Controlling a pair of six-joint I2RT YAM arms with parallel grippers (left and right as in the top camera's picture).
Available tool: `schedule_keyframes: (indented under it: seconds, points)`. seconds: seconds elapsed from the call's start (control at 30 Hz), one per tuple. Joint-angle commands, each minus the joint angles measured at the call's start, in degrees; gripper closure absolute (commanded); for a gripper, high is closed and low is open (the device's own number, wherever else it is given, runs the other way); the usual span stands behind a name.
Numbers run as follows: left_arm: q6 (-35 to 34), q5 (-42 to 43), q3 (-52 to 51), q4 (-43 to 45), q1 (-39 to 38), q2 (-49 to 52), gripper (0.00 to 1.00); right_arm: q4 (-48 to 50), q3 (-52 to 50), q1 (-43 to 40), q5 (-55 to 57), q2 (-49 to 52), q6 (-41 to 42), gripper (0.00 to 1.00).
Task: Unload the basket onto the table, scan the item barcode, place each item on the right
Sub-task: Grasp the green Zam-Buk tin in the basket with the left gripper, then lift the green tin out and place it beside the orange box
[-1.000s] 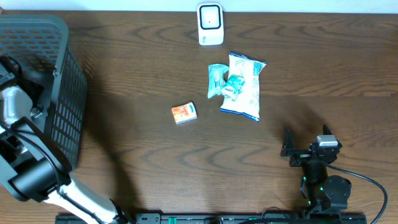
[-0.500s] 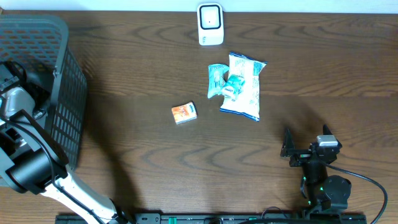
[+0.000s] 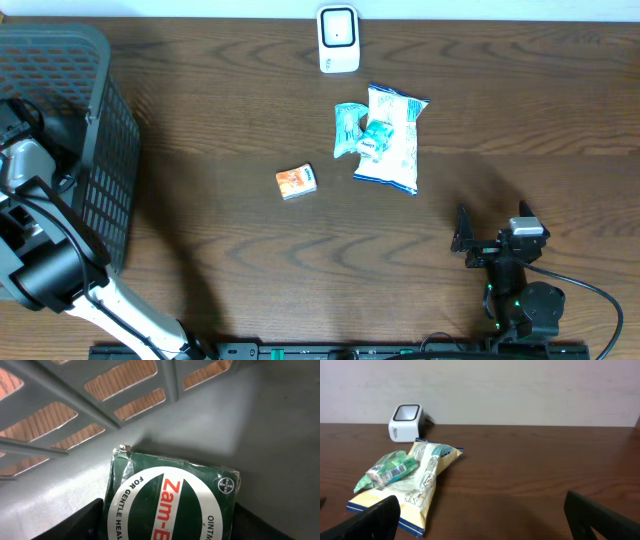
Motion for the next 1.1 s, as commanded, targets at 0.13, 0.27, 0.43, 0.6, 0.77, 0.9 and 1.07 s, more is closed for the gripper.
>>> schedule_keyframes:
  seconds: [0.13, 0.27, 0.43, 0.6, 0.77, 0.9, 1.07]
  points:
    - [1.20, 0.09, -0.70, -3.50, 0.26, -2.86, 0.38, -0.24, -0.09, 0.33, 0.22, -0.15, -0.81, 0.01]
    - [1.20, 0.09, -0.70, -4.85, 0.26, -5.46, 0.38, -0.24, -0.09, 0.33, 0.24, -0.15, -0.81, 0.01]
    - [1.18, 1.40, -0.70, -6.29, 0.26, -9.79, 0.38, -0.24, -0.09, 0.33, 0.22, -0.15, -0.81, 0.01]
    - [1.16, 9.99, -0.70, -6.45, 0.26, -17.90, 0.37, -0.24, -0.09, 0.33, 0.24, -0.15, -0.81, 0.01]
    - [-0.48, 19.04, -0.70, -6.45, 0.24, -27.89, 0.37, -0.24, -0.09, 0.33, 0.24, -0.15, -0.81, 0.01]
    - [-5.64, 25.66, -0.70, -6.01, 0.24, -35.19, 0.37, -0.24, -0.09, 0.33, 0.24, -0.15, -0.81, 0.01]
    - [-14.95, 34.34, -0.70, -3.98, -0.13, -44.17, 0.37, -0.24, -0.09, 0.33, 0.24, -0.15, -0.81, 0.01]
